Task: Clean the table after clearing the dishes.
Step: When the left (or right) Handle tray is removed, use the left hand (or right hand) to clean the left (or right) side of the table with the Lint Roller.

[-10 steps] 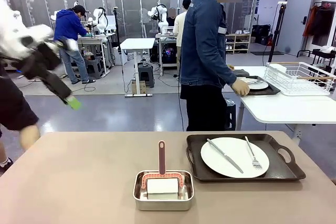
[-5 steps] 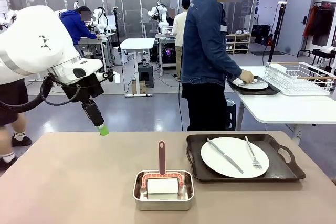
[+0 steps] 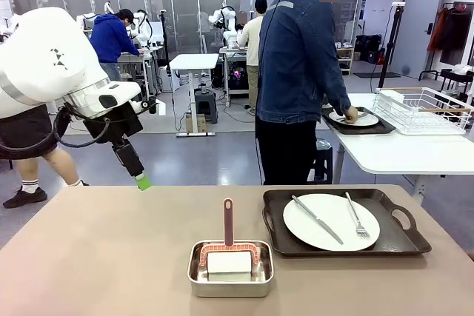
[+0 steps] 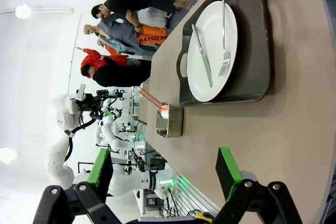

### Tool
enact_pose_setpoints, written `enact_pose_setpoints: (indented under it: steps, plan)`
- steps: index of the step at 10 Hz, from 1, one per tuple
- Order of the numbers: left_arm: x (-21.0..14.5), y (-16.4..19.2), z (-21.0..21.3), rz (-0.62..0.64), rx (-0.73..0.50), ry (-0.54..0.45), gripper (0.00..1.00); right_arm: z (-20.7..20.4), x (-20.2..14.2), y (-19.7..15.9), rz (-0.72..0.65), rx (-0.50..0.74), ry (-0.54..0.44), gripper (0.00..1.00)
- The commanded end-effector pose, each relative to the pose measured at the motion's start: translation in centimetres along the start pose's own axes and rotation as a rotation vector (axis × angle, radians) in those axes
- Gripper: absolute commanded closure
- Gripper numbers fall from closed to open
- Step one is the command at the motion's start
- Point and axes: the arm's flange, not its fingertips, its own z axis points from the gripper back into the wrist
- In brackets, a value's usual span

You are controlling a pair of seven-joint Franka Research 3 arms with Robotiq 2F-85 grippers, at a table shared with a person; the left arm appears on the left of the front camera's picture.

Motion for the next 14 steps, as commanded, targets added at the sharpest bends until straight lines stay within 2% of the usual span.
enact_pose_setpoints:
  steps: [1,2,4,7,10,14]
  plan:
    - [2.6,0.4,-1.0,-0.083,-0.007,0.061,0.00,0.1,-0.1,0.3,-0.001,0.002,-0.003,0.00]
    - [5.5,0.8,-1.9,-0.172,-0.048,0.064,0.00,0.1,-0.1,0.3,-0.001,0.002,-0.003,0.00]
    - [10.8,1.0,-4.1,-0.255,-0.094,0.146,0.00,0.1,-0.1,0.3,-0.001,0.002,-0.003,0.00]
    - [16.8,1.5,-7.3,-0.307,-0.138,0.273,0.00,0.1,-0.1,0.3,-0.001,0.002,-0.003,0.00]
    - [20.1,1.6,-10.1,-0.338,-0.209,0.340,0.00,0.1,-0.1,0.3,-0.001,0.002,-0.003,0.00]
    - [21.3,1.1,-14.0,-0.362,-0.291,0.376,0.00,0.1,-0.1,0.3,-0.001,0.002,-0.003,0.00]
